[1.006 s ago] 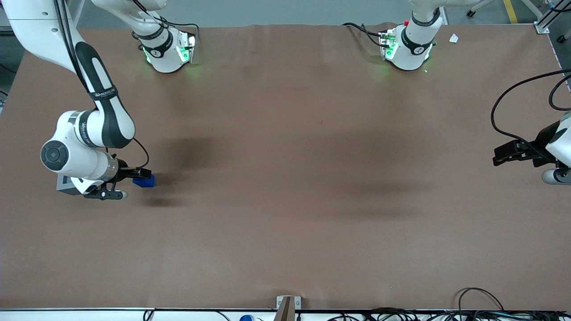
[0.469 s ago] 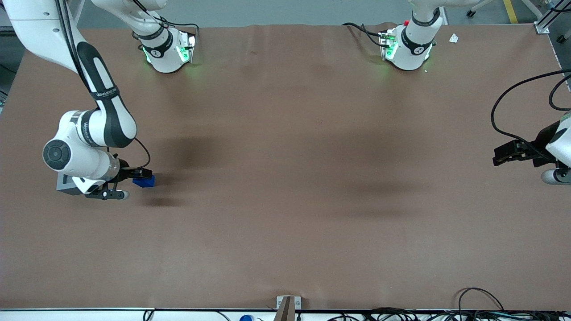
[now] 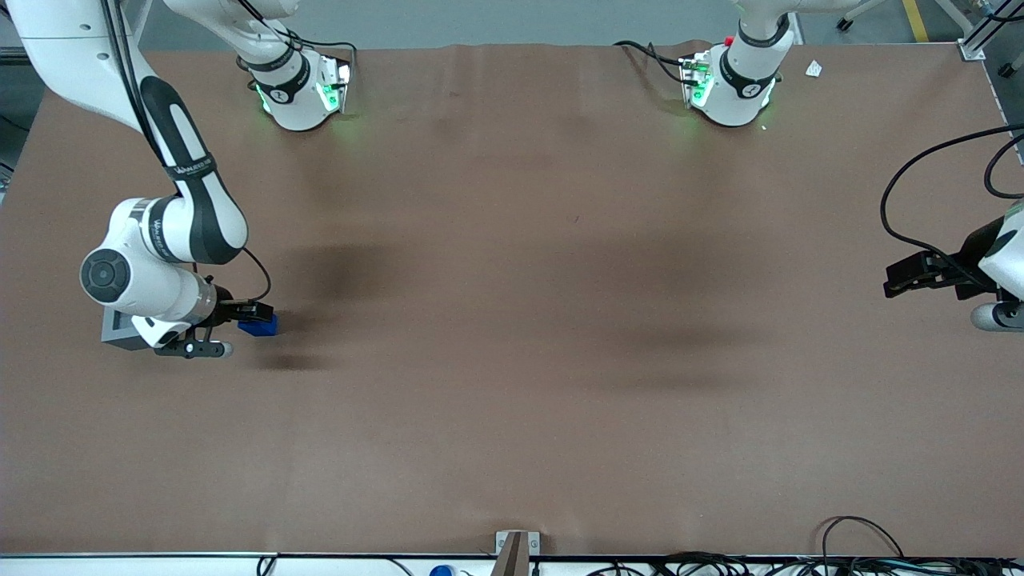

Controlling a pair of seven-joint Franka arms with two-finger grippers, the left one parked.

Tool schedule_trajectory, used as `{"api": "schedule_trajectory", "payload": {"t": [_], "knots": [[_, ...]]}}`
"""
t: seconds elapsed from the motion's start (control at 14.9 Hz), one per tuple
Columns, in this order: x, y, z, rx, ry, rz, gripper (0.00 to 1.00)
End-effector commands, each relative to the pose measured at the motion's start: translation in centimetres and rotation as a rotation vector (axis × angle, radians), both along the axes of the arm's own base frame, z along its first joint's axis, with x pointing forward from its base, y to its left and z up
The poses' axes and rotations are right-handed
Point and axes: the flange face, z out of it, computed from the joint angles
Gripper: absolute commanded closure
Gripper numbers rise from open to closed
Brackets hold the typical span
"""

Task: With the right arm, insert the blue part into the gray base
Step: 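Close the right gripper on the blue block and lift it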

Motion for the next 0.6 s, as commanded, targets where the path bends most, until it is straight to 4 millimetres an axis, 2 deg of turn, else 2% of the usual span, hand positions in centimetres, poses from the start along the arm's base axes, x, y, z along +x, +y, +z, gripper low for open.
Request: {"api": "schedule_trajectory", "payload": {"t": [0.0,0.2,0.54], "knots": [[-0.78,-0.23,-0.47,-0.004,-0.009,0.013,0.10],[-0.87,-0.68,-0.61,-0.001,-0.015,0.028,0.11],[-0.91,-0.76,-0.71,-0.002,-0.012,0.027,0.33]]}}
